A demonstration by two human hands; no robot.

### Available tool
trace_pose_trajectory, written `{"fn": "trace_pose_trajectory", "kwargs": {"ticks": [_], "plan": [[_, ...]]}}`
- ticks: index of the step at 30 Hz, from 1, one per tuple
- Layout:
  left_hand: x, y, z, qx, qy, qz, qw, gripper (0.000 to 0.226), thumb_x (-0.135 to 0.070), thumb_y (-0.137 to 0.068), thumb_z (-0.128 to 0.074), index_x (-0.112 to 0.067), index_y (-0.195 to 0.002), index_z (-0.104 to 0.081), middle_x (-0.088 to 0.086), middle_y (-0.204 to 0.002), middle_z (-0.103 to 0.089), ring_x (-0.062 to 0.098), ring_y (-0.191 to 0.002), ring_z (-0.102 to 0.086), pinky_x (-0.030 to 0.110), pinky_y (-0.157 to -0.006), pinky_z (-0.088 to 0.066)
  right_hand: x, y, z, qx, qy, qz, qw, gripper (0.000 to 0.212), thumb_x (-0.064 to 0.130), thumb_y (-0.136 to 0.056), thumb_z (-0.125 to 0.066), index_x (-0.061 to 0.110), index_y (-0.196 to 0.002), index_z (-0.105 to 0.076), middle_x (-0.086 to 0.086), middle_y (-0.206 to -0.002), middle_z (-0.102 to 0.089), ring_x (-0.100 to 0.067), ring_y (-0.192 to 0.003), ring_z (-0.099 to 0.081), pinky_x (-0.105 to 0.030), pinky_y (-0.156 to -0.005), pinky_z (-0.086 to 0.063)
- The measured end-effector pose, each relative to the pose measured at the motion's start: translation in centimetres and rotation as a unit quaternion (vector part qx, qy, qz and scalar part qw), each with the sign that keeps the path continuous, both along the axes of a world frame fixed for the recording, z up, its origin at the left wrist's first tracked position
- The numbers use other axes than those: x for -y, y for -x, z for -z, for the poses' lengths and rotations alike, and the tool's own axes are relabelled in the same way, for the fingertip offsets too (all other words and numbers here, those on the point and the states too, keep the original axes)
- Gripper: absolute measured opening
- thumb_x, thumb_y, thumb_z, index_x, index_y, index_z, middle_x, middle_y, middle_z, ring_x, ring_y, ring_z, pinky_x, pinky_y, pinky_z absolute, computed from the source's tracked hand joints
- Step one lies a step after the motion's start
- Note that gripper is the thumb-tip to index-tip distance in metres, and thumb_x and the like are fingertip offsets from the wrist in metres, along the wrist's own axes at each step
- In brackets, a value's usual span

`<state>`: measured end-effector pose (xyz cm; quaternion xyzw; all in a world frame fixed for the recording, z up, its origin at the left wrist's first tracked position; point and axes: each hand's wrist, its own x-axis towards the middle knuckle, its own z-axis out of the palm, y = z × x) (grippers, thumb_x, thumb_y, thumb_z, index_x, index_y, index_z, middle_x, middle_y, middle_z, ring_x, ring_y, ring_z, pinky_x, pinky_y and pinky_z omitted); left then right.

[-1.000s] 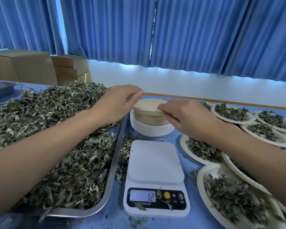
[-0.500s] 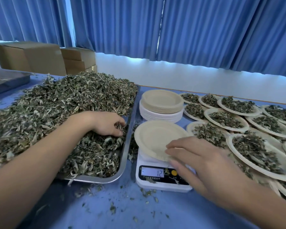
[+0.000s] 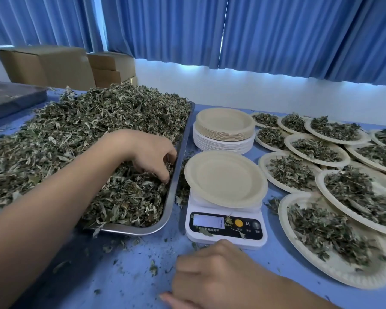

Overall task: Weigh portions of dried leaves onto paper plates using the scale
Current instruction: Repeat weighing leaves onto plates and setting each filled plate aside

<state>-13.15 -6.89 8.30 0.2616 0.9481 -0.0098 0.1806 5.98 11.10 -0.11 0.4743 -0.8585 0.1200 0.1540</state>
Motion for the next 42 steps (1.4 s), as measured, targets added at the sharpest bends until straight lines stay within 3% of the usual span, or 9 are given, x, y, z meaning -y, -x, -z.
{"fn": "trace_pose_trajectory", "kwargs": {"ticks": [3,7,15,18,23,31,34,39,42], "plan": [[0.2,-0.5,-0.9,0.047,0.027,-0.001,0.999,0.081,-0.04,-0.073,-0.085,-0.018,-0.142,-0.049,0.006,-0.119,-0.065,0.04,-0.103,-0.066,0.056,-0.097,-0.053,-0.3,0.0,-0.3,0.026,-0.022,0.003,0.999,0.042,0.037,-0.111,-0.04,0.023,-0.072,-0.038,0.003,-0.067,-0.033,-0.016,-0.057,-0.031,-0.036,-0.052,-0.04],[0.5,-1.2,-1.4,0.078,0.085,0.013,0.993,0.11,-0.049,-0.058,-0.093,-0.027,-0.15,-0.038,-0.006,-0.139,-0.053,0.02,-0.118,-0.06,0.044,-0.103,-0.051,-0.2,-0.1,-0.7,0.058,-0.045,0.011,0.997,0.048,0.04,-0.112,-0.034,0.02,-0.07,-0.045,0.002,-0.068,-0.034,-0.016,-0.059,-0.031,-0.038,-0.055,-0.04],[-1.5,-1.8,1.6,-0.013,0.121,-0.015,0.992,0.03,-0.028,-0.076,-0.079,-0.009,-0.092,-0.061,0.005,-0.08,-0.065,0.027,-0.069,-0.069,0.038,-0.058,-0.057,-0.2,-0.2,-0.8,0.054,-0.011,0.009,0.998,0.04,0.037,-0.11,-0.044,0.027,-0.073,-0.035,0.004,-0.067,-0.034,-0.012,-0.059,-0.028,-0.037,-0.053,-0.039],[-0.9,-1.2,1.3,0.007,0.083,-0.036,0.996,0.025,-0.022,-0.082,-0.075,-0.005,-0.09,-0.058,0.006,-0.079,-0.057,0.031,-0.067,-0.068,0.036,-0.057,-0.056,-0.2,-0.2,-0.7,0.055,-0.01,0.007,0.998,0.04,0.037,-0.11,-0.044,0.027,-0.073,-0.036,0.004,-0.067,-0.034,-0.012,-0.06,-0.028,-0.036,-0.053,-0.039],[0.7,-0.6,-0.5,-0.009,0.026,-0.055,0.998,0.019,-0.022,-0.089,-0.074,-0.012,-0.088,-0.058,0.0,-0.078,-0.061,0.012,-0.06,-0.056,0.022,-0.052,-0.047,-0.2,-0.1,-0.3,0.079,-0.014,0.018,0.997,0.043,0.041,-0.111,-0.04,0.026,-0.07,-0.041,0.003,-0.067,-0.037,-0.015,-0.057,-0.034,-0.04,-0.054,-0.04],[0.9,-0.3,-1.5,-0.129,-0.057,-0.164,0.976,0.057,-0.039,-0.089,-0.074,-0.002,-0.126,-0.053,0.01,-0.112,-0.066,0.029,-0.097,-0.064,0.041,-0.088,-0.054,-0.1,0.0,-0.1,0.079,-0.018,0.023,0.996,0.041,0.043,-0.111,-0.037,0.028,-0.072,-0.039,0.003,-0.068,-0.038,-0.015,-0.058,-0.034,-0.041,-0.054,-0.041],[0.7,-0.1,-1.4,-0.145,-0.094,-0.182,0.968,0.055,-0.039,-0.088,-0.076,-0.002,-0.124,-0.057,0.005,-0.099,-0.064,0.028,-0.089,-0.063,0.039,-0.08,-0.052,-0.2,0.0,-0.2,0.078,-0.022,0.025,0.996,0.043,0.043,-0.111,-0.038,0.027,-0.071,-0.041,0.004,-0.068,-0.039,-0.014,-0.058,-0.034,-0.04,-0.054,-0.041],[0.5,0.0,-1.3,-0.181,-0.156,-0.204,0.949,0.054,-0.04,-0.087,-0.076,-0.004,-0.123,-0.058,0.01,-0.112,-0.066,0.031,-0.096,-0.063,0.04,-0.085,-0.053,-0.2,-0.1,-0.2,0.088,-0.031,0.032,0.995,0.047,0.044,-0.11,-0.038,0.023,-0.07,-0.05,0.003,-0.068,-0.039,-0.015,-0.058,-0.035,-0.04,-0.054,-0.041],[-0.4,-0.3,-1.3,-0.181,-0.27,-0.169,0.93,0.032,-0.038,-0.087,-0.077,-0.01,-0.093,-0.063,-0.004,-0.083,-0.069,0.016,-0.077,-0.066,0.028,-0.065,-0.05,-0.2,-0.1,-0.3,0.084,-0.033,0.033,0.995,0.045,0.044,-0.11,-0.038,0.025,-0.071,-0.045,0.003,-0.068,-0.039,-0.015,-0.059,-0.035,-0.041,-0.055,-0.042]]}}
